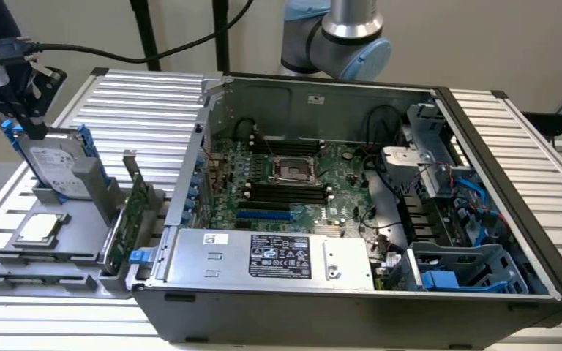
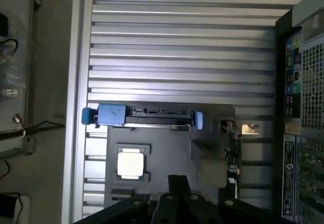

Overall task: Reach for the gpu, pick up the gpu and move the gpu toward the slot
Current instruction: 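Reach for the gpu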

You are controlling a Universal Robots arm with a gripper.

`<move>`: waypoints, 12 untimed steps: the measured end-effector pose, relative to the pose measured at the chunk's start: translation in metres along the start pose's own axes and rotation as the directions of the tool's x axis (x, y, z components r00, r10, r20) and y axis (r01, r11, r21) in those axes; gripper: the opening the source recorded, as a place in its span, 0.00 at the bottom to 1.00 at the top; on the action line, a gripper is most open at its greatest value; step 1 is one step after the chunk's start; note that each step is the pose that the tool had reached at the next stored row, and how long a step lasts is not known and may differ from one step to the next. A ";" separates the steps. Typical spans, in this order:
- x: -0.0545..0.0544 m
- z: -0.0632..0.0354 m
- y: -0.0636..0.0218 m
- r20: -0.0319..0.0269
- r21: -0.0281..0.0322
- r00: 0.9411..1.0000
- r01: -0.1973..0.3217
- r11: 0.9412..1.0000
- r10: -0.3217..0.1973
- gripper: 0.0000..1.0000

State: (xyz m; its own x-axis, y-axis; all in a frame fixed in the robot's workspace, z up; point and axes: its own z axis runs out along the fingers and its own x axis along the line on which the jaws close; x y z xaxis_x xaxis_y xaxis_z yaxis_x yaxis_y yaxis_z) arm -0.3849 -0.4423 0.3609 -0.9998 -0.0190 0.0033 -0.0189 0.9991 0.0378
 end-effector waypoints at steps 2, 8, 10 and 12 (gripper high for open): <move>-0.006 0.0000 -0.0058 0.000 0.000 1.000 0.000 1.000 0.000 0.11; -0.027 0.0006 -0.0217 0.000 0.000 1.000 0.000 1.000 0.000 0.11; -0.035 0.0010 -0.0267 0.000 0.000 1.000 0.000 1.000 0.000 0.11; -0.042 0.0014 -0.0315 0.000 0.000 1.000 0.000 1.000 0.000 0.11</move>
State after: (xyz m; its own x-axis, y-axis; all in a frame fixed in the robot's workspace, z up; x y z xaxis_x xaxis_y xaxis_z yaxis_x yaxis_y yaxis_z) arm -0.3422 -0.4729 0.3581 -0.9998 -0.0190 0.0034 -0.0189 0.9991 0.0377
